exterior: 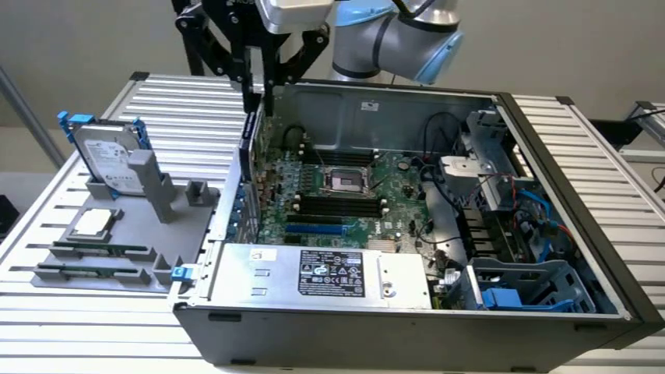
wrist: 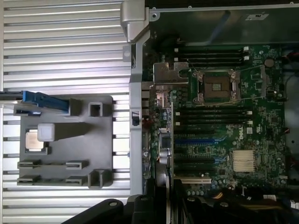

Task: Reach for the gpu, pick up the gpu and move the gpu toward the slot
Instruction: 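Pick up the gpu and move the gpu toward the slot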

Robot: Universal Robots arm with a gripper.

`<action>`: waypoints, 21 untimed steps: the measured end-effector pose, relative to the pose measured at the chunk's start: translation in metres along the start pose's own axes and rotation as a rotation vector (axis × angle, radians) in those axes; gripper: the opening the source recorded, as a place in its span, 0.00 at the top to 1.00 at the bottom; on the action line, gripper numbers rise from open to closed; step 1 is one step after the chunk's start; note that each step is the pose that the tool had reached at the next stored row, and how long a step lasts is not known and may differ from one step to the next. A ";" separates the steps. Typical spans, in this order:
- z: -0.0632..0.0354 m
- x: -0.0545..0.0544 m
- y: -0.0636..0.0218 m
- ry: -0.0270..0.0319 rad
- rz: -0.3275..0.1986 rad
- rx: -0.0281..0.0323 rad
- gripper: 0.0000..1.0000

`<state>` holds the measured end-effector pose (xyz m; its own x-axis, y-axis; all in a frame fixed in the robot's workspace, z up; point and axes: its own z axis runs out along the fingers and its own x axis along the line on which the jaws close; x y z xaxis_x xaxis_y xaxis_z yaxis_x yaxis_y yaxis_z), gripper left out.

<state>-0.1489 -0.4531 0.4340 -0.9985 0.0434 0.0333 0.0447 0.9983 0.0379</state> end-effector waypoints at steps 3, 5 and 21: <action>0.0012 -0.014 0.0005 0.0000 0.000 0.0000 0.73; 0.0019 -0.023 0.0009 0.0001 0.000 0.0000 0.73; 0.0129 -0.096 0.0057 0.0001 0.000 0.0001 0.73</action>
<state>-0.0536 -0.4511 0.4182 -0.9985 0.0435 0.0334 0.0448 0.9983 0.0378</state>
